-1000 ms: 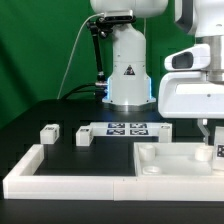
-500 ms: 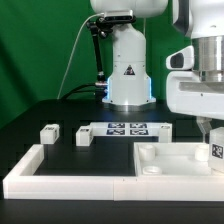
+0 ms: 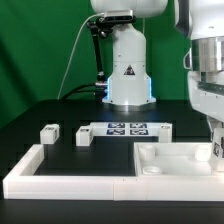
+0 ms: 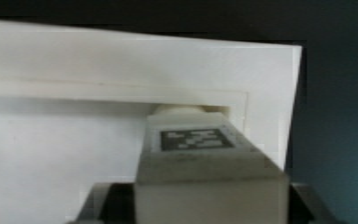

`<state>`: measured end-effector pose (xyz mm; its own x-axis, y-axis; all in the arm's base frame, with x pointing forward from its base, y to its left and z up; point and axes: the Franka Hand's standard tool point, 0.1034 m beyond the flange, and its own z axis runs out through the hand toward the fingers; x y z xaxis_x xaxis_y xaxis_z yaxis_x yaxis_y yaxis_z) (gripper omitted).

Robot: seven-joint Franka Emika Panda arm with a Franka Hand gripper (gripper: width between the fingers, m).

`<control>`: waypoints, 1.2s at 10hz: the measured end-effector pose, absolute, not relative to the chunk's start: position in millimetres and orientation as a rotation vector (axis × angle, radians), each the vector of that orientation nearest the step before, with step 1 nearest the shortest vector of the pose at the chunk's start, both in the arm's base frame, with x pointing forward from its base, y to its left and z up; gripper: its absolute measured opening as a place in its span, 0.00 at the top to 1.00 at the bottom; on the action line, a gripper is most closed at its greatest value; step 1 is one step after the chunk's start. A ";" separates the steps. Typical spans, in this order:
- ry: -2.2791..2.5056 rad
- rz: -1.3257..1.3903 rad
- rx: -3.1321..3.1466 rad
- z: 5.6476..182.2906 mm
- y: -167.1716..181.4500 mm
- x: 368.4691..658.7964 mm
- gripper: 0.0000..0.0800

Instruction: Assemble one leg

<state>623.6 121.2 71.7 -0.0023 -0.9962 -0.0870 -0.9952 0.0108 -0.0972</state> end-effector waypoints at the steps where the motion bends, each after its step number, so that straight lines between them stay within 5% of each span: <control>1: 2.209 -0.002 -2.040 71.7 122.0 623.5 0.63; 4: 2.350 0.025 -1.870 72.1 123.2 623.9 0.63; 6: 2.273 0.016 -1.961 72.1 121.4 624.5 0.33; 7: 2.233 0.011 -2.007 72.3 120.8 624.7 0.33; 8: 2.104 -0.003 -2.145 72.3 120.6 624.6 0.22; 12: 1.554 -0.049 -2.595 72.7 121.8 625.1 0.19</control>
Offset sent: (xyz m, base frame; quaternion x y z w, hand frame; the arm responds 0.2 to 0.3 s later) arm 0.0000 0.0000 0.0000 0.0000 0.0000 0.1593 0.9872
